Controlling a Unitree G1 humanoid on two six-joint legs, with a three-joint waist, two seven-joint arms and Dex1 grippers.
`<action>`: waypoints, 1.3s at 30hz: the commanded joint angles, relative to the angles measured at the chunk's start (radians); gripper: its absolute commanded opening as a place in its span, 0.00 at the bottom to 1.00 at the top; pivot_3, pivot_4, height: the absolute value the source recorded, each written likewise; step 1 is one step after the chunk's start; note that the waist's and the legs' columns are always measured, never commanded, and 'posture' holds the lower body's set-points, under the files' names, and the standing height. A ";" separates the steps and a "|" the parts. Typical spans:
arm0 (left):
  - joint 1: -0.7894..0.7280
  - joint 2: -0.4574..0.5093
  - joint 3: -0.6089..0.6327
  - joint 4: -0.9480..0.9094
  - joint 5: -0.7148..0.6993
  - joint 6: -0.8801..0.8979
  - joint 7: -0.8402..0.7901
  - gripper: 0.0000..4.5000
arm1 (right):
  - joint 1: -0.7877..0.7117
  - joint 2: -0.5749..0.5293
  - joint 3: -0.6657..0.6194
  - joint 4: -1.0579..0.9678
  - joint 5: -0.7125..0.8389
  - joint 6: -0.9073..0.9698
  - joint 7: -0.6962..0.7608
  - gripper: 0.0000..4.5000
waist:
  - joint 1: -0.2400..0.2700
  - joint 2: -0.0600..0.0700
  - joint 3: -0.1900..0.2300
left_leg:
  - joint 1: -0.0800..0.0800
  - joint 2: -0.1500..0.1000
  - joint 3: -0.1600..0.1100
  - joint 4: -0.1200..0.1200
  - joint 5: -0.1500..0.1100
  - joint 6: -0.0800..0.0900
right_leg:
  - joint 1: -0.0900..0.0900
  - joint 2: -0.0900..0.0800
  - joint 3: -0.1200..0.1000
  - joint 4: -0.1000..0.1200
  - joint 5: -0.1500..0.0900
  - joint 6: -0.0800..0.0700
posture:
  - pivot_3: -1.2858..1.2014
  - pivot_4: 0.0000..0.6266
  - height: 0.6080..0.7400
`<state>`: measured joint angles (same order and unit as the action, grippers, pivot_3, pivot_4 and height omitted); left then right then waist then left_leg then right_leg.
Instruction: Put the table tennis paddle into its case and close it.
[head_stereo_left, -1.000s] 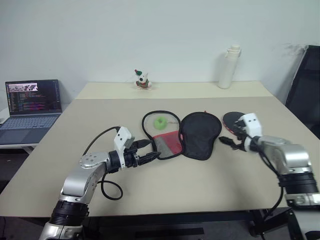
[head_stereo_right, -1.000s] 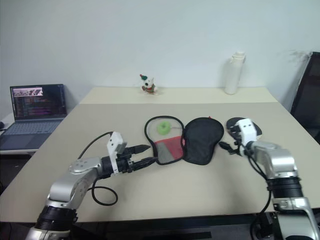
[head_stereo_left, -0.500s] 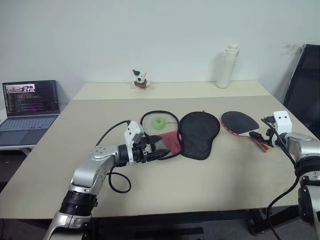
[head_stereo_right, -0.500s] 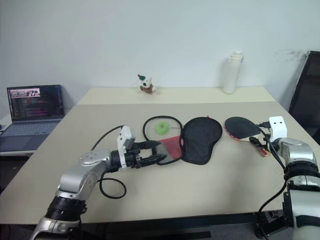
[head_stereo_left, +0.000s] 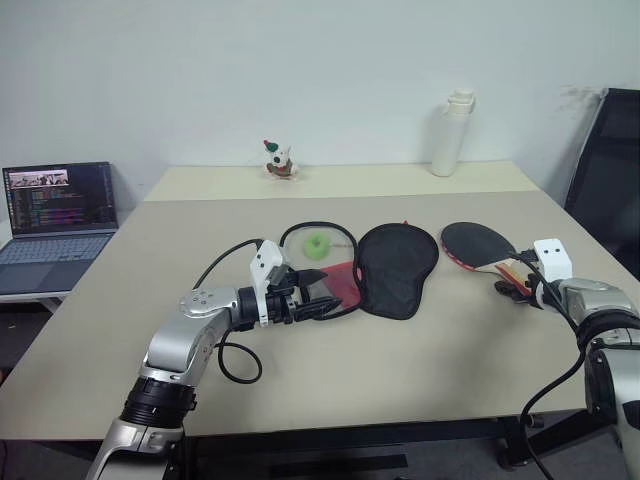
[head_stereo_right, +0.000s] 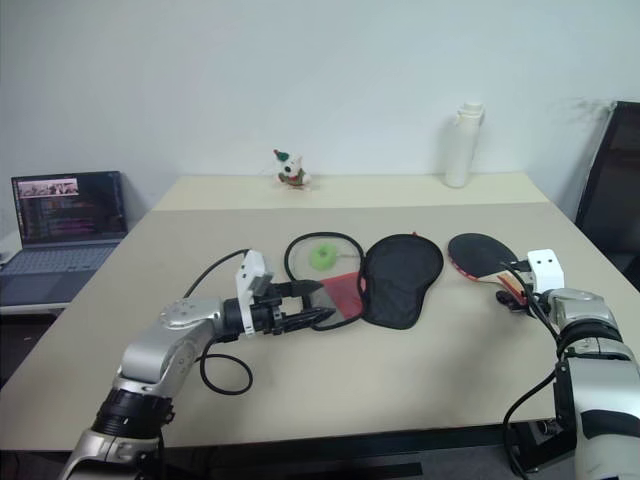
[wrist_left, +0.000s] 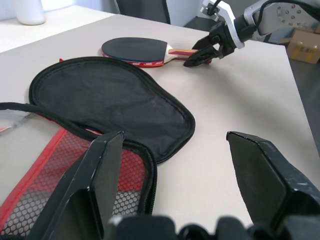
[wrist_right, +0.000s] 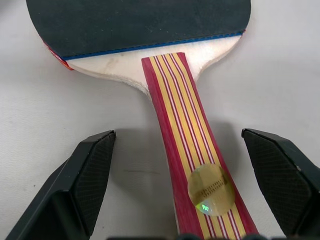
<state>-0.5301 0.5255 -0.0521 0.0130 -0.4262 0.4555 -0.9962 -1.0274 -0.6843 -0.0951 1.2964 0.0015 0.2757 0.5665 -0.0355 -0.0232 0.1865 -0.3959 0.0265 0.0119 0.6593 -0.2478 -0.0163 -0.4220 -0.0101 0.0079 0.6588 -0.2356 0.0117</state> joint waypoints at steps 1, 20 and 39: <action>-0.009 0.011 0.016 -0.022 -0.001 -0.014 -0.003 0.80 | -0.023 0.020 -0.001 -0.005 -0.010 -0.015 0.000 0.99 | -0.001 0.000 0.000 | 0.000 0.000 0.000 0.000 0.000 0.000 | 0.000 0.000 0.000 0.000 0.000 0.000 | 0.52 0.24 1.00; 0.005 0.011 0.012 -0.036 0.001 -0.014 -0.003 0.80 | 0.126 -0.008 -0.025 -0.251 0.018 0.282 0.020 0.27 | 0.005 0.000 0.000 | 0.002 0.001 0.002 0.000 0.000 0.000 | 0.000 0.001 0.002 0.001 0.000 0.000 | 0.52 0.24 1.00; -0.021 0.069 -0.053 -0.118 -0.076 0.015 -0.242 0.80 | 0.814 0.018 -0.247 -1.704 0.252 1.172 -0.086 0.27 | 0.029 0.000 0.000 | -0.001 0.001 -0.004 0.001 -0.001 0.001 | 0.000 0.002 -0.003 -0.001 -0.001 0.000 | 0.52 0.24 1.00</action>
<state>-0.5326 0.5833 -0.1004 -0.0706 -0.4944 0.4897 -1.2113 -0.2201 -0.6684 -0.3272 -0.3727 0.2376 1.4326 0.4874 -0.0065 -0.0229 0.1861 -0.3975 0.0271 0.0082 0.6604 -0.2490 -0.0153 -0.4222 -0.0082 0.0049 0.6578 -0.2361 0.0120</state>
